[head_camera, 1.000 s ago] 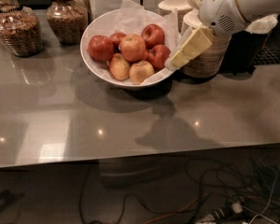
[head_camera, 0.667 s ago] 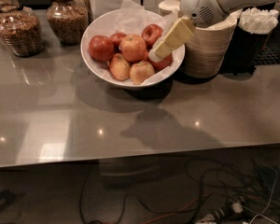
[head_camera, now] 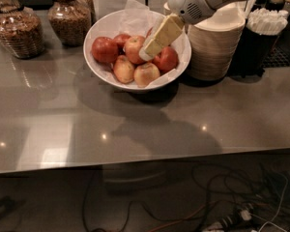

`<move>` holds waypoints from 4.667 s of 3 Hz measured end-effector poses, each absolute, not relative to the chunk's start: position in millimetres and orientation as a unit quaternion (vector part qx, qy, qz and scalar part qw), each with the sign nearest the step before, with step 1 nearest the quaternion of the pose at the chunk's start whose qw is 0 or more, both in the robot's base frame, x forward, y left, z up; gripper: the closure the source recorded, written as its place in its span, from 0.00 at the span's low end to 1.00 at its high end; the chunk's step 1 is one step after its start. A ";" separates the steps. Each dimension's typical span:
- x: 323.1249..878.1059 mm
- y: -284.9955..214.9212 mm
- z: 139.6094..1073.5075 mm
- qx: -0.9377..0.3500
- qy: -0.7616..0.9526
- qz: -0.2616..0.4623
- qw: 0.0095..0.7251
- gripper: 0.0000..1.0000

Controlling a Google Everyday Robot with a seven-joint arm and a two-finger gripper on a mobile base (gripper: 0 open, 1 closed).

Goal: Pick apple from white bowl

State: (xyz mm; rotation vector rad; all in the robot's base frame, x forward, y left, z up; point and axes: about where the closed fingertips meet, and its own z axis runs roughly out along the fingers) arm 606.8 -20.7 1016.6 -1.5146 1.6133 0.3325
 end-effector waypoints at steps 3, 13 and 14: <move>636.4 -9.5 979.0 -0.600 0.646 0.113 0.458 0.05; 678.0 -7.9 931.0 -0.562 0.670 0.137 0.465 1.00; 661.6 -8.9 958.7 -0.566 0.644 0.145 0.493 1.00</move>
Offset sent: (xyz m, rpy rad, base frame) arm 0.0333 0.0028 -0.0415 0.0076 -0.0767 -0.0607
